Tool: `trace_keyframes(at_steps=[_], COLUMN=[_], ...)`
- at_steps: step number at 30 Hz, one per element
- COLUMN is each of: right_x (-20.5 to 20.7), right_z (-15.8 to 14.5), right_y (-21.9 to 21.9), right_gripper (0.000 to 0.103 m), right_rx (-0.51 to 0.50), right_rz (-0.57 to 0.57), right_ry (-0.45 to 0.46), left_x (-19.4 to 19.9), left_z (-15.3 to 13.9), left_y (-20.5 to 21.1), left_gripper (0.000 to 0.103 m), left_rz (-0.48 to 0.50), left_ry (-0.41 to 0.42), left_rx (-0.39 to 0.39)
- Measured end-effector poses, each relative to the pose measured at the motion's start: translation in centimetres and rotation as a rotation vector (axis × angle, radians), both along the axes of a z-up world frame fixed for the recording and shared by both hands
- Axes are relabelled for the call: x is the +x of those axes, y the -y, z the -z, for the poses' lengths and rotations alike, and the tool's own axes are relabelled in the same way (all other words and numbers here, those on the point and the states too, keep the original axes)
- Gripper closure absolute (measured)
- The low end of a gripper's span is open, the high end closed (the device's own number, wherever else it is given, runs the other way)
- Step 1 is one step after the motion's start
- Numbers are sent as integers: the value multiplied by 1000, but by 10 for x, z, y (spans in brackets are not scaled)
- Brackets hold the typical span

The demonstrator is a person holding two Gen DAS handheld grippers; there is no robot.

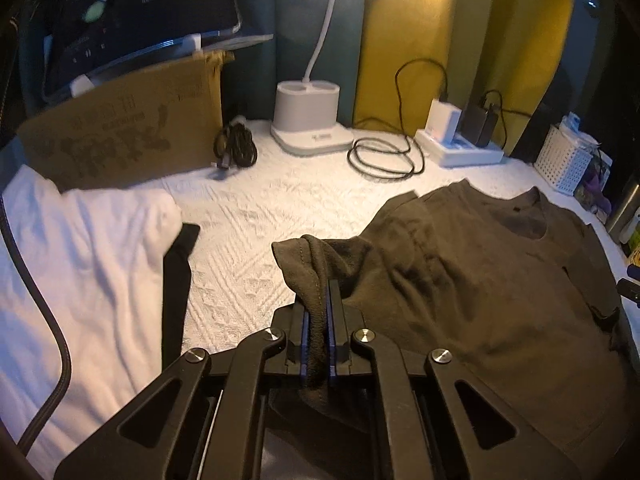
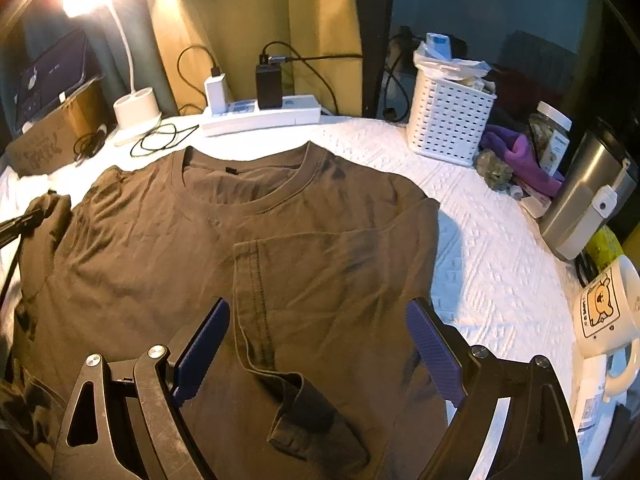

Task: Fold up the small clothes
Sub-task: 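Grasp the other sleeve with the left gripper and lift it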

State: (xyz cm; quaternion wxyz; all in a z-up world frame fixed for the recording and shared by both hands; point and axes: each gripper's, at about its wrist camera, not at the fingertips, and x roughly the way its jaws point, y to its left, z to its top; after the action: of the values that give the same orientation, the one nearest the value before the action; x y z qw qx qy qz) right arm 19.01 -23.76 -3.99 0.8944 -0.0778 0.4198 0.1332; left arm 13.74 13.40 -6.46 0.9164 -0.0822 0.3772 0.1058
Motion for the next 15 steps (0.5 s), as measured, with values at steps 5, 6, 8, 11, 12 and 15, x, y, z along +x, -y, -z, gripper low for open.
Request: trace_keyframes(at_steps=[5,6,8,11,12,15], right_x=[-3,-3,-5,-8,-9,-11], right_z=[-4,-5,-6,-6,-6,-7], right_y=[12,15,20,27,30,36], right_gripper=[12,12,12,12,12,12], right_rx=[25,29,37,45,48,56], right_rz=[29,33,40,48,51,58], right_ry=[10,11,13,16,18,22], left_x=[-6,-6,-5,-4,-3,2], left_z=[-15,-18,-22,-30,-32,-36], left_y=[13,15,21,33,37,55], left_gripper=[98,98,98,98,98,98], left_rz=[17,23,36,63,75,118], left_ry=[35,41,50,61,64,66], left_rx=[-4,-13,-27,-29,-30,-31])
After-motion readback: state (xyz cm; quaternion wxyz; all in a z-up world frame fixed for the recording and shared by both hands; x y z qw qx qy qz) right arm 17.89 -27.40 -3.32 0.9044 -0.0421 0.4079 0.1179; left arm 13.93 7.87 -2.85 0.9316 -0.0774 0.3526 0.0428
